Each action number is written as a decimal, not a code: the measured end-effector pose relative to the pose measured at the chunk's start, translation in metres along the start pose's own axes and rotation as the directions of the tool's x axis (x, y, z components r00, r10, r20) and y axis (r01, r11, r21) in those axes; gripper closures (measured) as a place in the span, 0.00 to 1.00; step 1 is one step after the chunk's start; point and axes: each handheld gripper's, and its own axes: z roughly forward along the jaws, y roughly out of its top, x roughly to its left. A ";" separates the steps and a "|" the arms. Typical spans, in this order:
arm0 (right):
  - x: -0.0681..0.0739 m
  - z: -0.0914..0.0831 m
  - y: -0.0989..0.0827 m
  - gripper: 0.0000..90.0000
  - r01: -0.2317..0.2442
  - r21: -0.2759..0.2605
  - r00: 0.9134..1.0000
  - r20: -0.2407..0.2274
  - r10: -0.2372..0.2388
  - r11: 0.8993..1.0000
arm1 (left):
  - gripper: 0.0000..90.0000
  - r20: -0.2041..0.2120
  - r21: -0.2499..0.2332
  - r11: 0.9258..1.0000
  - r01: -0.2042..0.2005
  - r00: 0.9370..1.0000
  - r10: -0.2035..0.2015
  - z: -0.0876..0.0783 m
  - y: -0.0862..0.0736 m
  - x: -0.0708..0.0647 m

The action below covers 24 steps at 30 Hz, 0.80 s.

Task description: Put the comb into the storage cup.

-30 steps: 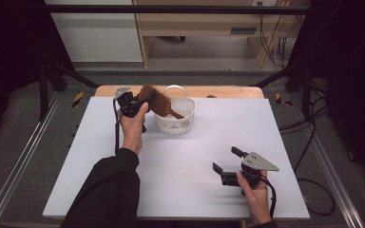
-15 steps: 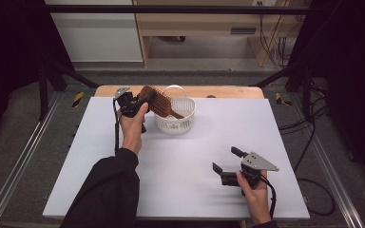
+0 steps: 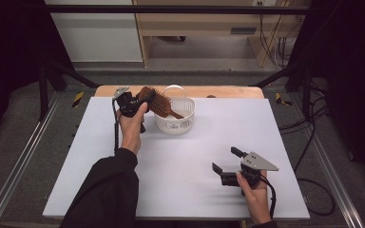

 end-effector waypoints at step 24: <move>0.000 0.000 0.000 0.05 -0.001 -0.004 1.000 0.003 0.001 1.000 | 0.26 -0.036 -0.015 0.997 -0.070 0.997 0.069 -0.003 0.003 -0.005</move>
